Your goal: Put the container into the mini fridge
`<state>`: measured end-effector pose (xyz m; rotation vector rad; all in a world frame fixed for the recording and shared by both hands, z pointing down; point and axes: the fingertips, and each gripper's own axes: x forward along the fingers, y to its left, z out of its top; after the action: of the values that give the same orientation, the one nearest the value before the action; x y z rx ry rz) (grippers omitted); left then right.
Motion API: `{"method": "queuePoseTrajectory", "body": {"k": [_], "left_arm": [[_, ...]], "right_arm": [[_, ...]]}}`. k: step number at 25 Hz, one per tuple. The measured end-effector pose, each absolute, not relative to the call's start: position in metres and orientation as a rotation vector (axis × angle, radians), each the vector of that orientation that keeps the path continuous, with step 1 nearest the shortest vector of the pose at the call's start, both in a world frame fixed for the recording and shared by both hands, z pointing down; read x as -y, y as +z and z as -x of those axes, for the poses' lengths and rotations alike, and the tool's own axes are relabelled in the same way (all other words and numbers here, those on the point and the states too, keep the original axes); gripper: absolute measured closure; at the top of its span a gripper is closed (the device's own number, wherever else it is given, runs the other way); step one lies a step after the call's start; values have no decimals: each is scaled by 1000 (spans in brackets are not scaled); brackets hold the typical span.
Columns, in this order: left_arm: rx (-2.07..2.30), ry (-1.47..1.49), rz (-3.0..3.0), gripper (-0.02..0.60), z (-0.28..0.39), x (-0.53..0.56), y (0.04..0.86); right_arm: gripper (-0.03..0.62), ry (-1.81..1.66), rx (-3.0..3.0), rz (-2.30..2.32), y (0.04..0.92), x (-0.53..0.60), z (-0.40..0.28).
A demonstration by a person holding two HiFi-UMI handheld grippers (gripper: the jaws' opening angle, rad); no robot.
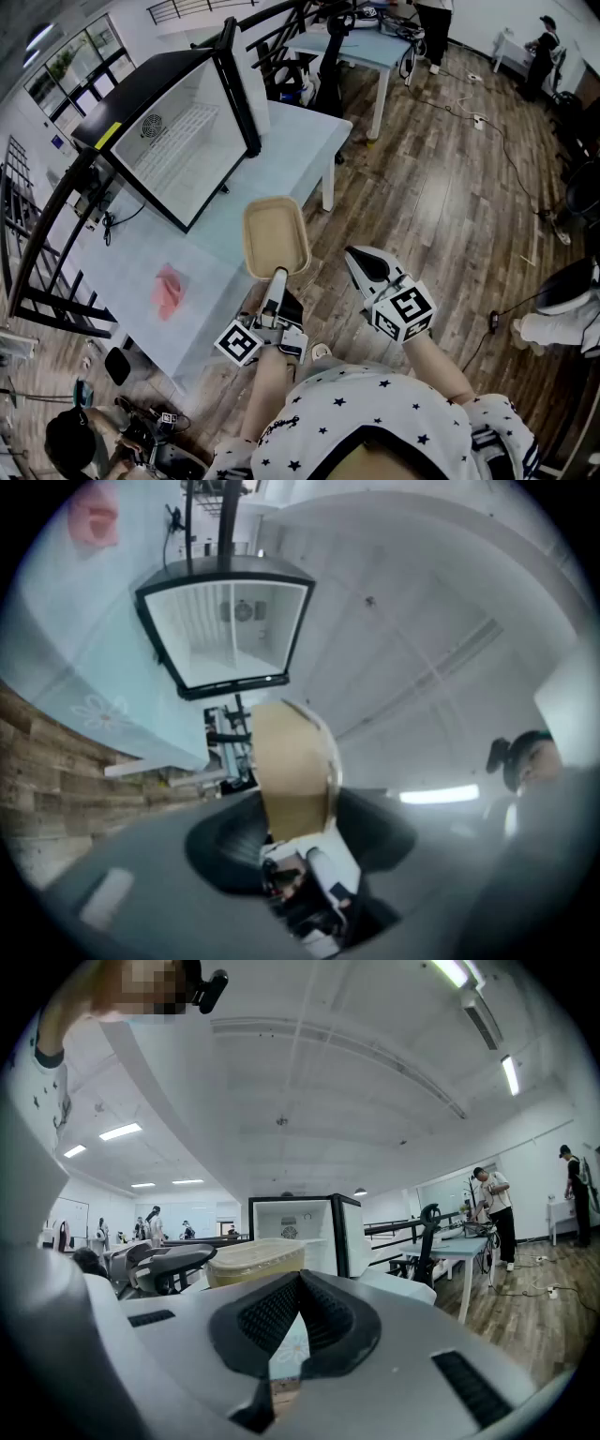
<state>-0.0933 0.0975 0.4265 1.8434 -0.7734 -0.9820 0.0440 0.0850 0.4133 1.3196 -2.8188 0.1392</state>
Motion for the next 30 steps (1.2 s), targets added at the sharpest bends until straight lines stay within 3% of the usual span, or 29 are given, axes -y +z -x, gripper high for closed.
{"method": "queuePoseTrajectory", "body": {"k": [15, 30], "left_arm": [[748, -994, -1851, 357, 87, -94, 422], [739, -970, -1853, 357, 122, -55, 427]], "right_arm": [[574, 158, 2848, -1293, 412, -92, -42], [574, 191, 2844, -1325, 421, -57, -5]]}}
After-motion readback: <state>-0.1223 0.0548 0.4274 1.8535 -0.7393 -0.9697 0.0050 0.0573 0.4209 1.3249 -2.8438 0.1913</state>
